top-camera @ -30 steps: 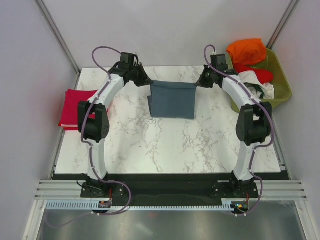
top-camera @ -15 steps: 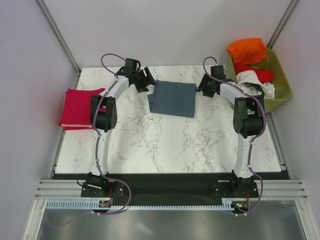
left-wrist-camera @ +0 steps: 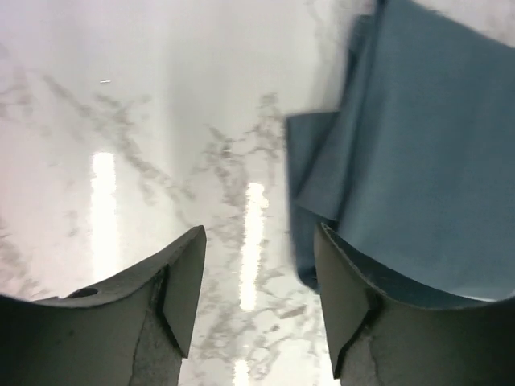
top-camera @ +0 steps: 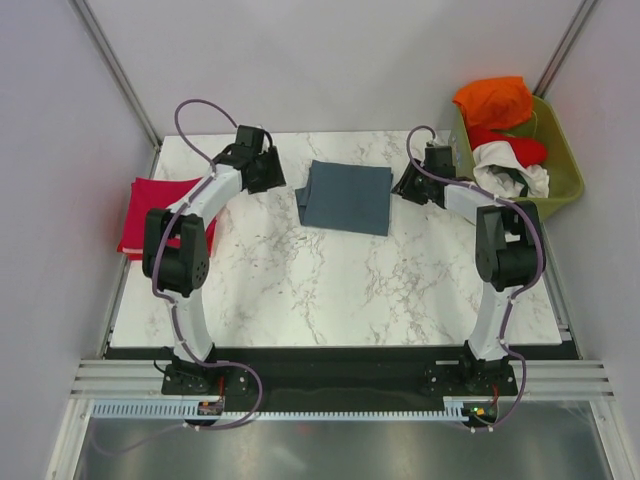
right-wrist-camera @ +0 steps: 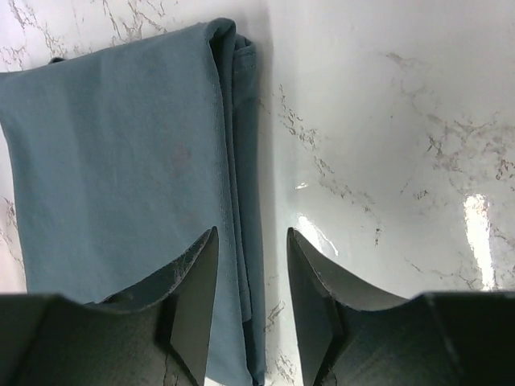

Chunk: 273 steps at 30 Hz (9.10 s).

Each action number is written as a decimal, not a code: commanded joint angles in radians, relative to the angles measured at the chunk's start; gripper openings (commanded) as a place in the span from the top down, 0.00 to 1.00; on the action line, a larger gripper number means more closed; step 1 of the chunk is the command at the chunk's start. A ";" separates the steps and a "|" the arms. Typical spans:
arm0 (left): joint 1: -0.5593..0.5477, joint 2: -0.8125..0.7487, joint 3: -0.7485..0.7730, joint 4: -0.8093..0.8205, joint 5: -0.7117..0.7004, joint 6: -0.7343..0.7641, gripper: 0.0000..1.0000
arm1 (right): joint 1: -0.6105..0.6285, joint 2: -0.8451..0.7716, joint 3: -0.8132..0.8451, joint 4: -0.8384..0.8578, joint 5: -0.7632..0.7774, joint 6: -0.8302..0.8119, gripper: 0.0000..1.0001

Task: Fold and stack the t-shirts
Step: Fold the tshirt, then neatly place the folded tshirt to the corner

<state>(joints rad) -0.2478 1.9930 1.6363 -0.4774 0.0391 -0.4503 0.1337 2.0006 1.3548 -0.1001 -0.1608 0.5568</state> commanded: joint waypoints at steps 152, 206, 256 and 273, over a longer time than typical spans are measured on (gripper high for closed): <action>-0.119 0.315 0.336 0.059 -0.002 -0.065 0.15 | 0.032 0.168 0.101 0.231 0.044 0.143 0.31; -0.048 0.113 0.165 0.287 0.195 -0.175 0.98 | 0.096 0.032 0.212 0.194 -0.008 0.074 1.00; 0.611 -0.769 -0.334 -0.141 -0.134 -0.079 0.98 | 0.698 0.253 0.826 -0.010 0.076 0.038 1.00; 0.630 -0.565 -0.265 0.003 -0.044 -0.100 0.98 | 0.669 0.412 0.975 0.056 0.129 0.057 1.00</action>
<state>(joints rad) 0.3668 1.4117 1.3163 -0.5713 -0.0154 -0.5533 0.8242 2.3962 2.2665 -0.1112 -0.0650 0.5987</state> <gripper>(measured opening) 0.047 0.031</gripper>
